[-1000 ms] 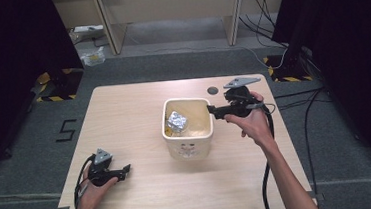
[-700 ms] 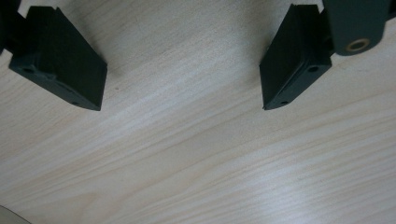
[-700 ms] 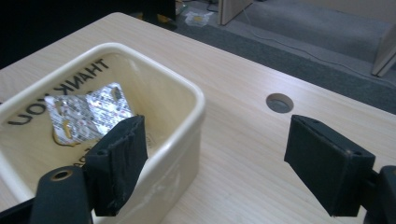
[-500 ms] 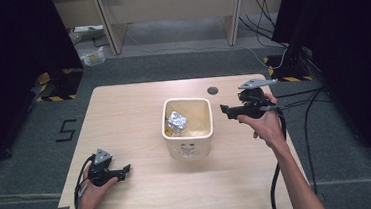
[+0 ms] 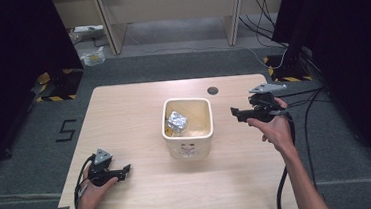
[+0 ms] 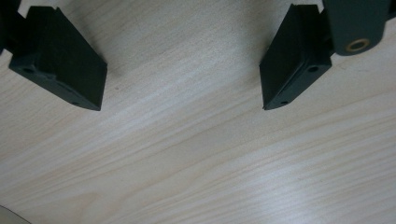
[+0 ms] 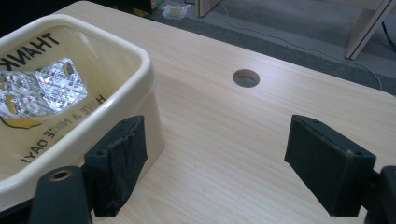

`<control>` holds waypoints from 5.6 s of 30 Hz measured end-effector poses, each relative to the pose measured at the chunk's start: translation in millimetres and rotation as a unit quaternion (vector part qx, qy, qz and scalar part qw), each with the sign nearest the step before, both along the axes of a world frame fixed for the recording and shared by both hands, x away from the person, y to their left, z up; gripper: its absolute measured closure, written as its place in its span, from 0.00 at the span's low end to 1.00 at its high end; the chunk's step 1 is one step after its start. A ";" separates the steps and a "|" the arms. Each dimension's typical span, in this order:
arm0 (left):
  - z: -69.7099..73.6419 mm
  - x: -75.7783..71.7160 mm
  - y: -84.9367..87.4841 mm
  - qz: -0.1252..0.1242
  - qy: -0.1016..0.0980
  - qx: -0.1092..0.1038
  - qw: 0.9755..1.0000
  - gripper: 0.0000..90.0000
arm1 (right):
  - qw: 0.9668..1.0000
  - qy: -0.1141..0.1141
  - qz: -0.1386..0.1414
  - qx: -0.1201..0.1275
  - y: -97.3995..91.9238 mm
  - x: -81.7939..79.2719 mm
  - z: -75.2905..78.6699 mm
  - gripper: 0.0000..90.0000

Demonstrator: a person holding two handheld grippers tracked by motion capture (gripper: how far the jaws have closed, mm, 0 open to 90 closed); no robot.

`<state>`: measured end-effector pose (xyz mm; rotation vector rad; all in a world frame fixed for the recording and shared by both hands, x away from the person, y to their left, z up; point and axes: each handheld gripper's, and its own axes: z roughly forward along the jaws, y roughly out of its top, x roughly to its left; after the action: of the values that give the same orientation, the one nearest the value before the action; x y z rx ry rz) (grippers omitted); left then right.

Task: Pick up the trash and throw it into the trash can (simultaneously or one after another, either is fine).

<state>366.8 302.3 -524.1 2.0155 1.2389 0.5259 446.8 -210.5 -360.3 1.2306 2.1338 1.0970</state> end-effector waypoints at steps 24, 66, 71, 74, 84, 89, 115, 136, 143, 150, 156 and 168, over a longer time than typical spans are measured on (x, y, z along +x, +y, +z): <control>0.1 -0.2 0.1 0.000 0.000 0.001 1.000 0.15 | 1.000 0.010 -0.006 -0.006 -13.2 -11.6 -27.0 0.23; 0.0 -0.3 -0.2 0.001 0.001 -0.001 1.000 0.15 | 0.999 -0.001 0.010 -0.032 -2.5 -40.3 -49.2 0.22; 0.0 -0.2 -0.2 0.001 0.001 -0.001 1.000 0.15 | 1.000 0.006 0.007 -0.027 -4.9 -42.5 -56.9 0.22; 0.0 -0.2 -0.2 0.001 0.001 -0.001 1.000 0.15 | 1.000 0.009 0.005 -0.022 -6.5 -44.2 -60.6 0.22; 0.0 -0.3 -0.2 0.001 0.001 -0.001 1.000 0.15 | 1.000 0.013 0.001 -0.014 -10.0 -48.7 -71.1 0.22; 0.0 -0.3 -0.2 0.001 0.001 -0.001 1.000 0.15 | 1.000 0.011 0.000 -0.014 -10.9 -51.3 -75.2 0.22; -0.1 -0.3 -0.3 0.002 0.000 -0.001 1.000 0.15 | 1.000 0.012 -0.011 0.007 -18.0 -75.4 -101.3 0.21; 0.0 -0.4 -0.3 0.002 0.001 -0.001 1.000 0.16 | 0.999 0.035 -0.013 -0.033 -14.6 -94.4 -134.7 0.19; 0.0 -0.4 -0.3 0.002 0.001 -0.001 1.000 0.16 | 0.998 0.044 -0.010 -0.034 -12.7 -97.3 -141.2 0.19; 0.0 -0.4 -0.3 0.002 0.001 -0.001 1.000 0.15 | 0.997 0.053 -0.015 -0.056 -9.9 -96.9 -147.2 0.19; 0.0 -0.5 -0.3 0.001 0.001 -0.001 1.000 0.15 | 0.997 0.055 -0.016 -0.042 -9.2 -98.0 -156.2 0.16; 0.0 -0.5 -0.3 0.002 0.001 -0.001 1.000 0.15 | 0.997 0.053 -0.022 -0.044 -8.8 -99.7 -156.3 0.16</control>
<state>366.3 302.0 -524.1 2.0125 1.2442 0.5244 347.1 -219.3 -516.6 1.3154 2.1973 0.9287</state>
